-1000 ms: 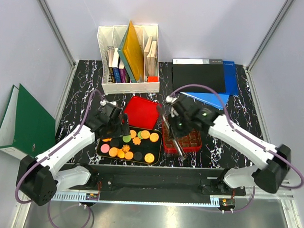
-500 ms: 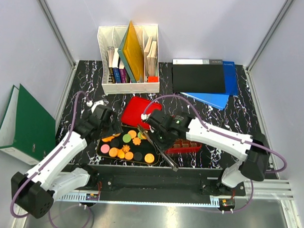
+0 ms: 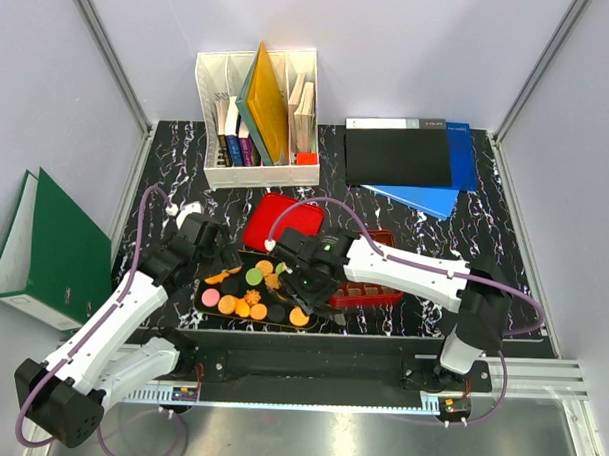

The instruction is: Pack the cookies

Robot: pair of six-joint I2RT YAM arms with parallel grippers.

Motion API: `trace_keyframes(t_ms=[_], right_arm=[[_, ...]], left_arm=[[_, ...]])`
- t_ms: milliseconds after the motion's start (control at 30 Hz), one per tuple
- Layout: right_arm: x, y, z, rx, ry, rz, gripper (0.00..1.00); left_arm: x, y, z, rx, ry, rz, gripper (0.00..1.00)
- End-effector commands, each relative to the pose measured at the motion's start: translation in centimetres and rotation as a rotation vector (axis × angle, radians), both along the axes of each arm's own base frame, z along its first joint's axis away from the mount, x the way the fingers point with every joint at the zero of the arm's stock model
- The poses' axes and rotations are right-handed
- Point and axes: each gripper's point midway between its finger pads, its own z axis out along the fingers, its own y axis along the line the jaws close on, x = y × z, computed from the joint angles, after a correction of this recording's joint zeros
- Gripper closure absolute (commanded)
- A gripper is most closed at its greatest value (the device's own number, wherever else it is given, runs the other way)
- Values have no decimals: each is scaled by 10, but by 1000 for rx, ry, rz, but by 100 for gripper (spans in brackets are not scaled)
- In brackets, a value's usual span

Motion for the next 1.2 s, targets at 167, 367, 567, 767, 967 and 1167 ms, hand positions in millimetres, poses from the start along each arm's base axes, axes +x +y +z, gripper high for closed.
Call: trace_keyframes(t_ms=[167,367,567,767,967,1167], right_arm=[[14,25,13,30,-98,10,49],[22,22,20,-14,-167,-21,46],[38,23,49,3,-262,-68,46],[42,18,50,-30,-284,-64,46],[38,23,35,-47,-248,-48,46],[35,32,37,-26,-239,-36,46]], left_arm=[[5,1,2,8,-14,10,1],[5,1,-1,9,-6,3,1],[7,0,-1,10,-7,-2,1],[7,-2,-2,11,-2,-10,1],[7,-4,-5,9,6,-20,1],[7,-4,-6,10,12,-24,1]])
